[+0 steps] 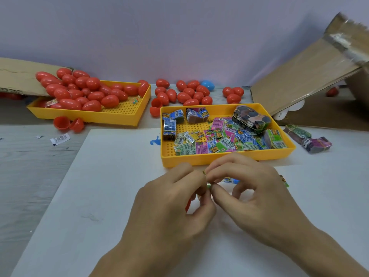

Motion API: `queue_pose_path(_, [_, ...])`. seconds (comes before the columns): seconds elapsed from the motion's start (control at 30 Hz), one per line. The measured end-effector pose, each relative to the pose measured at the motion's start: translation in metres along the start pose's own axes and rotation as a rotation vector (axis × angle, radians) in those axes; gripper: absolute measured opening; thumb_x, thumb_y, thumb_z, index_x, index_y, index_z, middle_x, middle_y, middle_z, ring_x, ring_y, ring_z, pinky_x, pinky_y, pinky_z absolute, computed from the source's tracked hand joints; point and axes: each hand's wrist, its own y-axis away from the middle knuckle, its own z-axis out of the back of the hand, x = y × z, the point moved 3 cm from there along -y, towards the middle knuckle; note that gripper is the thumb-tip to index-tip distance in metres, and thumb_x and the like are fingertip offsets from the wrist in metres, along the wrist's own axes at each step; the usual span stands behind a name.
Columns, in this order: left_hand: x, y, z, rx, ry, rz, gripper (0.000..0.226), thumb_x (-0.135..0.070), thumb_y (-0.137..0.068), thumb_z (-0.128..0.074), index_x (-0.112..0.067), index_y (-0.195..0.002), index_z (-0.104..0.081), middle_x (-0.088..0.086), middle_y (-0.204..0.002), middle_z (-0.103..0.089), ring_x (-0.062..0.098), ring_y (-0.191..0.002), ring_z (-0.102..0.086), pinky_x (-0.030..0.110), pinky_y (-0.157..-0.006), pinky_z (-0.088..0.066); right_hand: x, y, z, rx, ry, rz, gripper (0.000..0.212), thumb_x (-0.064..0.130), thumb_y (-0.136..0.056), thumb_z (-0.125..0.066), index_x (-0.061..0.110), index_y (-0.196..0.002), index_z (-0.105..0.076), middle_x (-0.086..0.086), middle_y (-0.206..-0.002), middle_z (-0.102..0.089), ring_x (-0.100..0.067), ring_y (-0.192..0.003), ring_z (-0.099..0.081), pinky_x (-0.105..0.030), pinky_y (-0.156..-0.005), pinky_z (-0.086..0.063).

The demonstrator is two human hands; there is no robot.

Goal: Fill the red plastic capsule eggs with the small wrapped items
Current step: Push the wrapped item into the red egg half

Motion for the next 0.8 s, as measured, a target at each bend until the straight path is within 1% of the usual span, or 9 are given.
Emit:
queue_pose_path(0.13, [0.001, -0.002, 0.006, -0.012, -0.03, -0.014, 0.014, -0.029, -0.08, -0.058, -0.022, -0.069, -0.055, -0.011, -0.069, -0.047, 0.01, -0.055, -0.043, 0.034, -0.043, -0.041, 0.001, -0.002, 0.006, 0.012, -0.032, 0.003, 0.011, 0.013, -0.075, -0.071, 0.021, -0.08, -0.075, 0.011, -0.087, -0.069, -0.013, -0.088, -0.066, -0.034, -0.047, -0.049])
queue_pose_path(0.23, [0.001, 0.0, 0.005, -0.012, 0.031, 0.004, 0.013, -0.032, -0.079, -0.061, -0.024, -0.071, -0.055, -0.01, -0.07, -0.049, 0.009, -0.057, -0.047, 0.022, -0.047, -0.041, 0.001, -0.002, 0.005, -0.021, -0.009, -0.028, 0.006, 0.017, -0.075, -0.071, 0.022, -0.077, -0.075, 0.012, -0.077, -0.07, -0.011, -0.079, -0.067, -0.033, -0.049, -0.049])
queue_pose_path(0.3, [0.005, -0.002, 0.002, -0.001, 0.404, 0.185, 0.008, -0.027, -0.073, -0.065, -0.028, -0.077, -0.058, -0.009, -0.072, -0.055, 0.006, -0.062, -0.05, 0.014, -0.055, -0.041, -0.001, 0.0, 0.005, -0.062, -0.019, -0.064, 0.011, 0.011, -0.077, -0.075, 0.022, -0.077, -0.075, 0.013, -0.073, -0.07, -0.008, -0.07, -0.068, -0.027, -0.051, -0.05])
queue_pose_path(0.37, [0.013, -0.005, -0.005, 0.002, 0.844, 0.413, 0.031, -0.009, -0.06, -0.059, -0.035, -0.075, -0.062, -0.007, -0.077, -0.062, 0.016, -0.073, -0.057, 0.023, -0.059, -0.046, -0.003, 0.0, 0.007, -0.119, -0.061, -0.11, 0.024, 0.004, -0.078, -0.076, 0.027, -0.081, -0.075, 0.012, -0.074, -0.071, -0.011, -0.066, -0.068, -0.022, -0.052, -0.05])
queue_pose_path(0.43, [0.021, -0.005, -0.008, -0.052, 1.04, 0.528, 0.04, -0.001, -0.056, -0.049, -0.032, -0.076, -0.064, -0.003, -0.083, -0.066, 0.022, -0.079, -0.061, 0.029, -0.061, -0.05, -0.002, -0.001, 0.009, -0.162, -0.098, -0.113, 0.022, 0.01, -0.078, -0.074, 0.031, -0.082, -0.075, 0.012, -0.077, -0.072, -0.014, -0.065, -0.068, -0.025, -0.053, -0.052])
queue_pose_path(0.53, [0.023, -0.005, -0.008, -0.113, 1.041, 0.487, 0.026, -0.005, -0.074, -0.055, -0.016, -0.097, -0.059, 0.001, -0.095, -0.07, 0.018, -0.085, -0.069, 0.028, -0.073, -0.056, 0.003, -0.002, 0.013, -0.187, -0.111, -0.107, 0.02, 0.014, -0.077, -0.073, 0.033, -0.08, -0.077, 0.013, -0.075, -0.073, -0.015, -0.066, -0.068, -0.031, -0.055, -0.053])
queue_pose_path(0.6, [0.027, -0.004, -0.009, -0.141, 1.034, 0.499, 0.025, -0.008, -0.075, -0.068, -0.014, -0.098, -0.06, 0.007, -0.1, -0.073, 0.023, -0.093, -0.071, 0.029, -0.08, -0.058, 0.005, -0.001, 0.014, -0.186, -0.118, -0.109, 0.018, 0.016, -0.077, -0.073, 0.033, -0.082, -0.077, 0.014, -0.074, -0.072, -0.014, -0.066, -0.069, -0.031, -0.055, -0.053])
queue_pose_path(0.7, [0.029, -0.006, -0.006, -0.184, 0.996, 0.504, 0.033, -0.019, -0.065, -0.085, -0.017, -0.095, -0.069, 0.008, -0.096, -0.073, 0.028, -0.092, -0.072, 0.031, -0.074, -0.06, 0.007, -0.002, 0.015, -0.186, -0.116, -0.115, 0.016, 0.021, -0.077, -0.069, 0.032, -0.084, -0.078, 0.015, -0.073, -0.072, -0.015, -0.067, -0.069, -0.031, -0.055, -0.053])
queue_pose_path(0.8, [0.027, -0.007, -0.004, -0.198, 0.96, 0.461, 0.029, -0.028, -0.063, -0.084, -0.026, -0.09, -0.075, 0.002, -0.092, -0.073, 0.022, -0.089, -0.073, 0.028, -0.071, -0.06, 0.006, -0.002, 0.015, -0.196, -0.128, -0.114, 0.016, 0.02, -0.078, -0.068, 0.033, -0.085, -0.077, 0.014, -0.07, -0.071, -0.012, -0.063, -0.069, -0.025, -0.054, -0.052])
